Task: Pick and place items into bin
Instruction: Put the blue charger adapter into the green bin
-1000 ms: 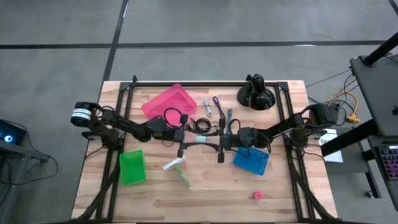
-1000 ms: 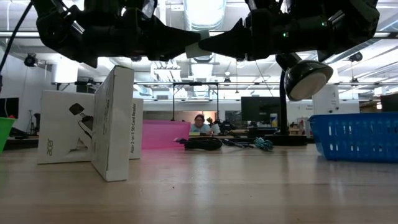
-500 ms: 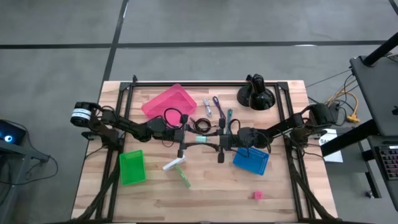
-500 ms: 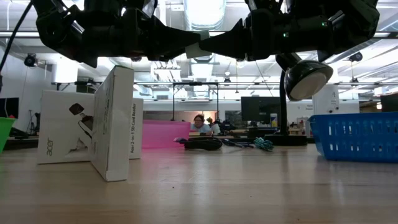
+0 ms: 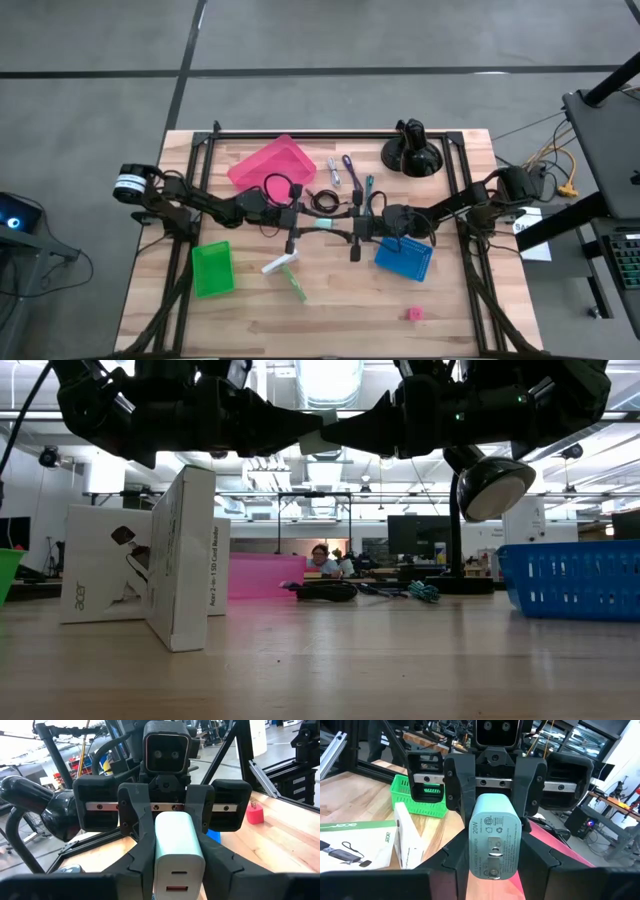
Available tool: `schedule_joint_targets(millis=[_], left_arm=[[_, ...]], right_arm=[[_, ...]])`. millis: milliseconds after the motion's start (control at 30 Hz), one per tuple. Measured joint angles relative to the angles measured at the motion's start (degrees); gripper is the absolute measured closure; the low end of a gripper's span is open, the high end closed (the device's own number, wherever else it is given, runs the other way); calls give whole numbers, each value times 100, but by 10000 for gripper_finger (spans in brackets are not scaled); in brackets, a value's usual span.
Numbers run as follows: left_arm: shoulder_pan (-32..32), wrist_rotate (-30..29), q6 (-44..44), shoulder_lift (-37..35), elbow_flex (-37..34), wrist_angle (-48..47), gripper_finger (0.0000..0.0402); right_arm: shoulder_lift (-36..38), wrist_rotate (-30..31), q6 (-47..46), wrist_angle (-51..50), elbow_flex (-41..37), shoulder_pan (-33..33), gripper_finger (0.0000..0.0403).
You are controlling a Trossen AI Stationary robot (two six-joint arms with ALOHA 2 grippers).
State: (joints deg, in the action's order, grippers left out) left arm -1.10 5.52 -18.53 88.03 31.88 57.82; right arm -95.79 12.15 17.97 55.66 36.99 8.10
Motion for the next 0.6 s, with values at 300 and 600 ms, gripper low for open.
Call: schedule_joint_targets(millis=[300, 600], left_arm=[[0, -17, -6, -2, 0, -1, 301], [0, -35, -1, -7, 0, 0, 301]], right_arm=[[0, -5, 8, 2, 0, 0, 281], [0, -24, 22, -5, 2, 0, 235]])
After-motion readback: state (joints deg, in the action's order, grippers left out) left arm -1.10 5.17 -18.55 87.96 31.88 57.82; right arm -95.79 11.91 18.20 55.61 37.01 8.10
